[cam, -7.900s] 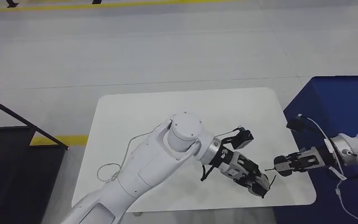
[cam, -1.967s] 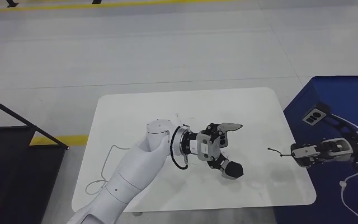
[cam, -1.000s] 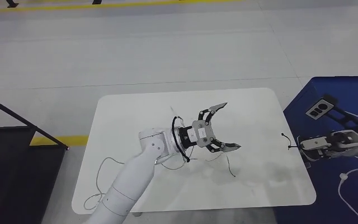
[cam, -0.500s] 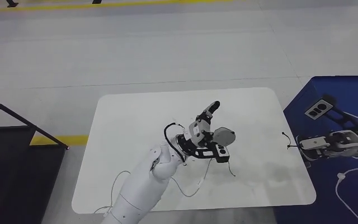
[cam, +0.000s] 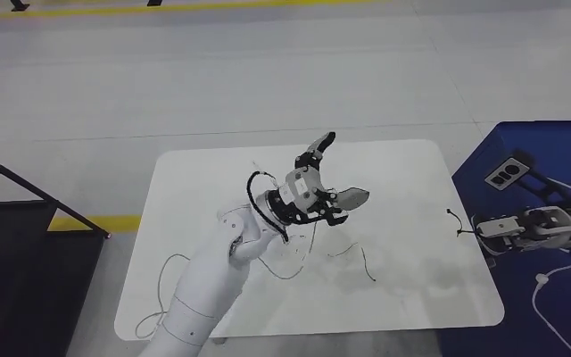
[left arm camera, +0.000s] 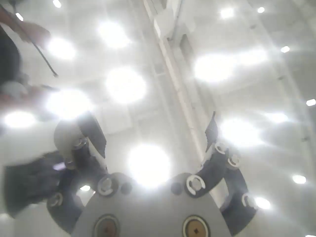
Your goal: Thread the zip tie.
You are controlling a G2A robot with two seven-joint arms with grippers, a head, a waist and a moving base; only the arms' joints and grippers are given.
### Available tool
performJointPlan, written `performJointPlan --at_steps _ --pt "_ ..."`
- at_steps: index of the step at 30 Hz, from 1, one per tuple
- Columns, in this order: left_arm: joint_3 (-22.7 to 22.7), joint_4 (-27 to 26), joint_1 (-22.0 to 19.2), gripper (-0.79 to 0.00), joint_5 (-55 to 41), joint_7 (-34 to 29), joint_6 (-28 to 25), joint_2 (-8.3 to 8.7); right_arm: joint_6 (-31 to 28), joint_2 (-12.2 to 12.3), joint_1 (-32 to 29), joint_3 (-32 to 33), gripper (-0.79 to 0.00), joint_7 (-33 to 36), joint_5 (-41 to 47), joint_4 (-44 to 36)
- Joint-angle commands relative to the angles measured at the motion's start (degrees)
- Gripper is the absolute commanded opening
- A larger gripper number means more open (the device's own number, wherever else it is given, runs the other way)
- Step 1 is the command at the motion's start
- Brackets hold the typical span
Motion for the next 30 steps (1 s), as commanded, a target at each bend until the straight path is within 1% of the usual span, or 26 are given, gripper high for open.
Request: performJointPlan --at_steps 1,2,3,4,5,6,12,13,14,16,18,20,22,24,27,28,30 --pt "0.48 1.77 -0.86 0.000 15.86 -6.58 -1.56 0.42 0.49 -0.14 0.13 0.27 -0.785 0.00 -0.19 -0.07" --pt "0.60 2.48 -1.30 0.000 18.84 -8.66 -2.42 0.57 0.80 -0.21 0.15 0.38 -0.785 0.00 -0.39 -0.29" --pt "0.68 2.54 -2.29 0.000 23.86 -10.16 -3.99 0.84 1.06 -0.26 0.17 0.50 -0.785 0.00 -0.71 -0.50" --pt "0.86 2.84 -2.61 0.000 26.63 -13.05 -5.21 1.02 1.23 -0.34 0.14 0.61 -0.785 0.00 -0.82 -0.57" --pt "1.24 3.04 -2.72 0.000 26.46 -18.03 -5.56 1.00 1.28 -0.36 0.12 0.65 -0.785 0.00 -0.84 -0.60" --pt "1.39 3.18 -2.70 0.000 25.73 -19.99 -5.48 0.95 1.28 -0.36 0.12 0.65 -0.785 0.00 -0.84 -0.60" --pt "1.39 3.18 -2.70 0.000 25.73 -19.99 -5.48 0.95 1.28 -0.36 0.12 0.65 -0.785 0.00 -0.84 -0.60" --pt "1.67 1.16 -2.71 0.000 26.08 -21.48 -6.10 0.92 1.28 -0.36 0.12 0.65 -0.785 0.00 -0.84 -0.60" --pt "1.83 -0.28 -2.76 0.000 31.12 -20.94 -8.44 1.20 1.31 -0.40 0.10 0.63 -0.785 -0.39 -0.91 -0.72" --pt "2.07 -4.25 -2.99 0.000 51.09 -14.34 -17.69 2.23 1.61 -0.72 -0.07 0.55 -0.785 -1.17 -0.57 -1.66" --pt "3.42 -8.34 -1.62 0.000 68.59 -10.39 -25.23 3.17 2.22 -1.04 -0.12 0.74 -0.785 -0.40 0.50 -1.31" --pt "4.42 -10.84 0.20 0.000 83.25 -7.15 -31.19 4.00 2.71 -1.33 0.01 1.03 -0.785 0.00 1.14 -0.61" --pt "5.64 -12.02 2.05 0.000 94.31 -3.60 -33.73 4.55 3.20 -1.61 0.18 1.20 -0.785 0.00 1.55 -0.23" --pt "6.40 -12.89 2.84 0.000 105.36 1.23 -35.49 4.96 3.75 -1.90 0.35 1.27 -0.785 0.00 2.08 -0.01" --pt "8.17 -13.97 4.02 0.000 121.96 8.54 -36.92 5.41 4.90 -2.31 0.57 1.27 -0.785 0.00 2.83 0.32" --pt "8.57 -14.29 4.55 0.000 123.80 9.89 -37.35 5.43 5.14 -2.40 0.72 1.37 -0.785 -0.03 2.30 0.77" --pt "8.57 -14.29 4.55 0.000 123.80 9.89 -37.35 5.43 5.16 -2.43 0.79 1.40 -0.785 -0.02 2.03 0.88"
